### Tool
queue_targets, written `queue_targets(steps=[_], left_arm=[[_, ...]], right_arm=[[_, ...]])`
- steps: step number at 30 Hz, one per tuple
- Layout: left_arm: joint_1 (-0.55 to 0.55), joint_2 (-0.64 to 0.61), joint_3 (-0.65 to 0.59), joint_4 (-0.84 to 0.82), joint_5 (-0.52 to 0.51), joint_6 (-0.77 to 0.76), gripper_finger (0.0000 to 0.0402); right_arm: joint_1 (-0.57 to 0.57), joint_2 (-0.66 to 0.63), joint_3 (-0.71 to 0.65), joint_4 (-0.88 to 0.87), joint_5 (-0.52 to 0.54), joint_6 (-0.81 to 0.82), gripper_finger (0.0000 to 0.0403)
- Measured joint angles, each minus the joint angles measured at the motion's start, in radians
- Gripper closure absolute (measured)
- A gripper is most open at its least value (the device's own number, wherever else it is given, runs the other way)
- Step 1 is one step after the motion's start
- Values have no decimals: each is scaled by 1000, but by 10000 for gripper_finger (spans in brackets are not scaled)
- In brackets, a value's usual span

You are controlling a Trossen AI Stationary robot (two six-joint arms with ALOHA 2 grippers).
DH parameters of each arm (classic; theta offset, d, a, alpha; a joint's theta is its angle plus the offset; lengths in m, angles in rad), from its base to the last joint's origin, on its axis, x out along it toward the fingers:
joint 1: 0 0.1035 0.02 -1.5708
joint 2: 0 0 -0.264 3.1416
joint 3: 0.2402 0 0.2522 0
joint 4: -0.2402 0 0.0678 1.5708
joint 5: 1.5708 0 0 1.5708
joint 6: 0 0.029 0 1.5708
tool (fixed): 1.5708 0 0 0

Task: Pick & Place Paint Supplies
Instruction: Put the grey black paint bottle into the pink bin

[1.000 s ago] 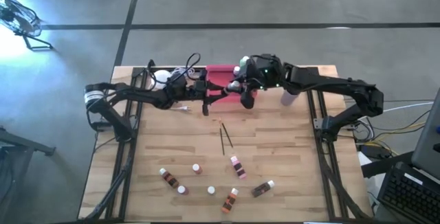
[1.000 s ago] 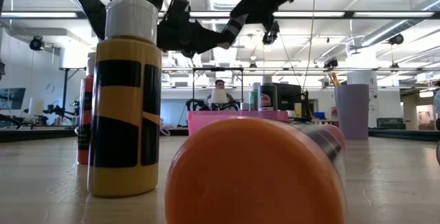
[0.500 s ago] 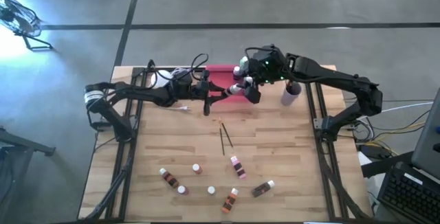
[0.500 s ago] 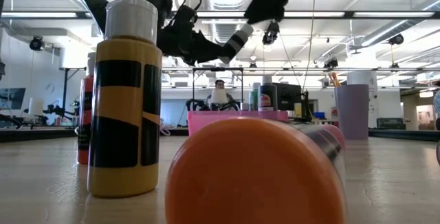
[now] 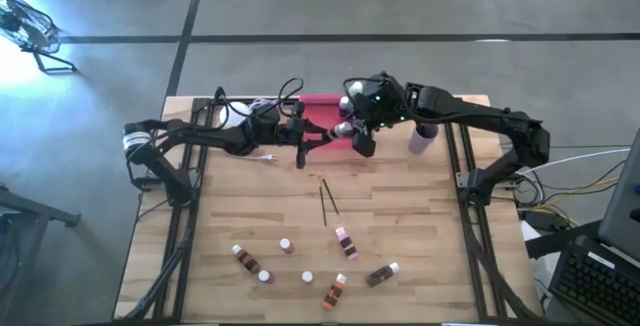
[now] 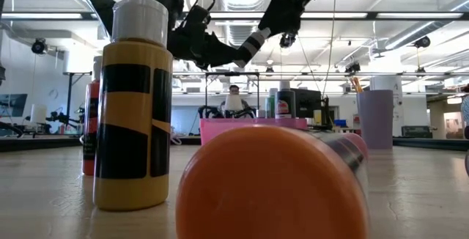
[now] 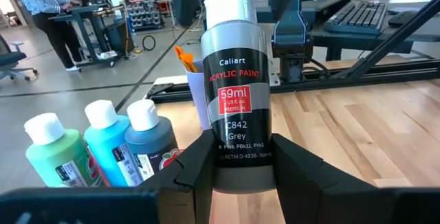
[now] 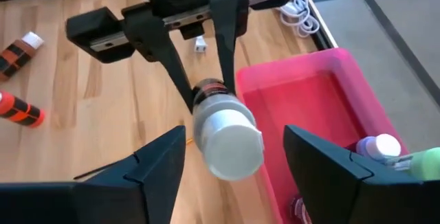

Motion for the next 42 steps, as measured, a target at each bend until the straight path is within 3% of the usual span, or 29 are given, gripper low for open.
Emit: queue_targets(steps=[8,22,35,42], left_arm=[[0,0,0,-1,0,0,275],[1,-1,0,-2,-1,6,275],[1,-1,0,-4,-1,-12,271],[0,-1,1,-10,-26,-43,214]], right_arm=[[0,15,0,5,0,0,168],[-1,15,0,5,-4,-7,292],[-1,15,0,5,-2,-10,290],[-3,16,-1,-12,20,-11,291]])
